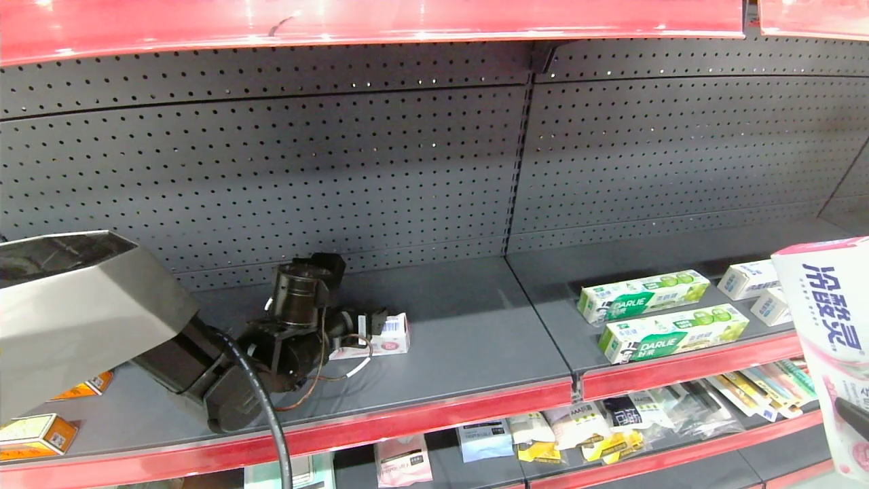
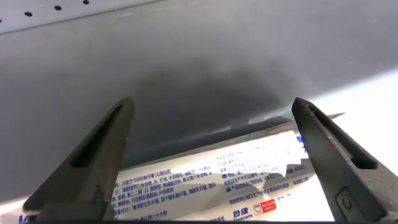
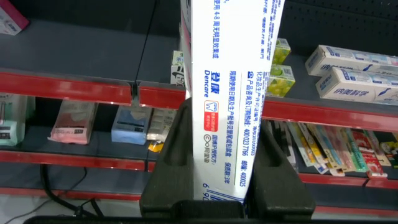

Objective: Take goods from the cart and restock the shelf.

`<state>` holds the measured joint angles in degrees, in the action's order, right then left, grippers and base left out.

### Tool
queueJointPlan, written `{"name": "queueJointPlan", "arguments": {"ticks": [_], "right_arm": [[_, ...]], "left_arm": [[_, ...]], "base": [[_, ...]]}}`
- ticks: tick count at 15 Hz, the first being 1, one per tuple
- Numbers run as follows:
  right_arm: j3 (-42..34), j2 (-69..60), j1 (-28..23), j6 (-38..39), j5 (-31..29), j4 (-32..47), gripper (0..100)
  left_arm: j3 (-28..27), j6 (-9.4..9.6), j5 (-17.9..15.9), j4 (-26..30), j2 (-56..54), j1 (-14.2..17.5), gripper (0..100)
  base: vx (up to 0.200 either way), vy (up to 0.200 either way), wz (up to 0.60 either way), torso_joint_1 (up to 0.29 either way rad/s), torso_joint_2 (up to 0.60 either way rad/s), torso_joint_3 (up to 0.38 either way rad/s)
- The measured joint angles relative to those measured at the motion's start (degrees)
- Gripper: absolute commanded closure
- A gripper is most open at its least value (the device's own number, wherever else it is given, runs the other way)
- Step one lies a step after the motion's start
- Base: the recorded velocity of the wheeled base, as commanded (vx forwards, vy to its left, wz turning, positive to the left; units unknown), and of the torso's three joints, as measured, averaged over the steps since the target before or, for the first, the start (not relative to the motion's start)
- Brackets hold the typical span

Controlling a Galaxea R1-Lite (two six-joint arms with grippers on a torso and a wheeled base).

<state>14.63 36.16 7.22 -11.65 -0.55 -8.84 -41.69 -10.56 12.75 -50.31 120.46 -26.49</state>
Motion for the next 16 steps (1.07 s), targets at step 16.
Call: {"name": "queueJointPlan", "arguments": {"ticks": [16], "right_arm": [[-1.2, -0.4, 0.0, 0.0, 0.2, -0.1, 100]], "left_arm": [[1.2, -1.04, -1.0, 6.0, -3.8, 1.6, 0]], "base": [[0.000, 0.000, 0.00, 0.000, 0.00, 0.000]]}}
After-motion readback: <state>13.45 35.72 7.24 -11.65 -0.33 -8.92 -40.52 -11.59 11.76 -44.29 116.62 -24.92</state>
